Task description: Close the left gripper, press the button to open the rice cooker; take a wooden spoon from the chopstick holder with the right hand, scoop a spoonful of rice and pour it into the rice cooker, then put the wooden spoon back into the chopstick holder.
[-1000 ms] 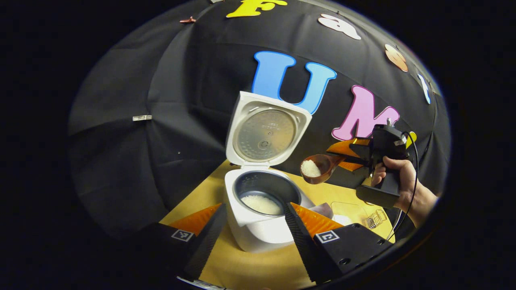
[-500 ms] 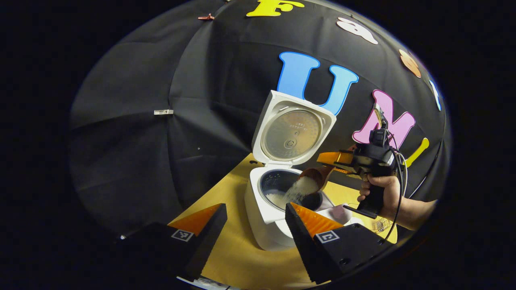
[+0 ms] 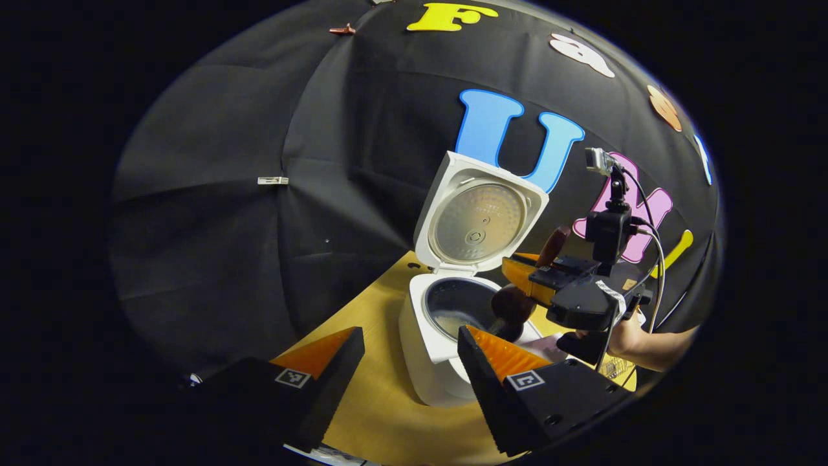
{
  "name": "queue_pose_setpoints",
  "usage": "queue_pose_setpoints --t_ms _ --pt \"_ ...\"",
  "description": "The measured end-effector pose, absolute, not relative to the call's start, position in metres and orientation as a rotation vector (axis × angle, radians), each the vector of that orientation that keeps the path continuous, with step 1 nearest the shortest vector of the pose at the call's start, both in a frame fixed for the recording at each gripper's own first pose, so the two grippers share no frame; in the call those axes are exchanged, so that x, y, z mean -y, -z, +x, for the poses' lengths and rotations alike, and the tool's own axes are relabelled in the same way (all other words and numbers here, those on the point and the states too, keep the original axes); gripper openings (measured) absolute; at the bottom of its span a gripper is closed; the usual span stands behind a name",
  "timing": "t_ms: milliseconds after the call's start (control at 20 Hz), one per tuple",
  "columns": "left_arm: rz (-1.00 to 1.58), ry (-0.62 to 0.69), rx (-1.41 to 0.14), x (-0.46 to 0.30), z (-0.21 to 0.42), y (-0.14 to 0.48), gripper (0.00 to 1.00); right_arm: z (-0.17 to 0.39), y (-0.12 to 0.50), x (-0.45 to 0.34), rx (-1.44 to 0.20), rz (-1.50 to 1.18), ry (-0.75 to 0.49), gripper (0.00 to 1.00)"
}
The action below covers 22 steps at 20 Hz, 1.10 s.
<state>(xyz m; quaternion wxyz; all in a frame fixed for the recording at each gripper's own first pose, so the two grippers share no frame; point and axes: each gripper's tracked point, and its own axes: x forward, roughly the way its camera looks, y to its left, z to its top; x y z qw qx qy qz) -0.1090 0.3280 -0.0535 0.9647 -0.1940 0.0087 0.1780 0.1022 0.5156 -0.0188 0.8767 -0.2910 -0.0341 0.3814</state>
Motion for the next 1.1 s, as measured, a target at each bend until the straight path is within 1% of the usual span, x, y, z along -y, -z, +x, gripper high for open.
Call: queue_pose_setpoints --t_ms 250,500,650,850,1100 --pt "-0.395 -0.373 -0.010 -0.329 -0.112 0.054 0.94 0.108 0.002 -0.512 0.022 -0.459 -0.756 0.19" --pt "-0.390 -0.379 -0.006 -0.325 -0.115 0.054 0.94 0.102 -0.013 -0.503 -0.051 -0.298 -0.769 0.19" --pt "-0.385 -0.380 0.003 -0.312 -0.121 0.048 0.94 0.099 -0.033 -0.493 -0.076 -0.180 -0.766 0.19" --pt "-0.366 -0.365 0.007 -0.289 -0.110 0.033 0.94 0.104 -0.066 -0.450 -0.087 -0.090 -0.717 0.19" --pt "-0.314 -0.306 0.017 -0.237 -0.088 0.012 0.94 0.124 -0.108 -0.360 -0.046 -0.039 -0.626 0.19"
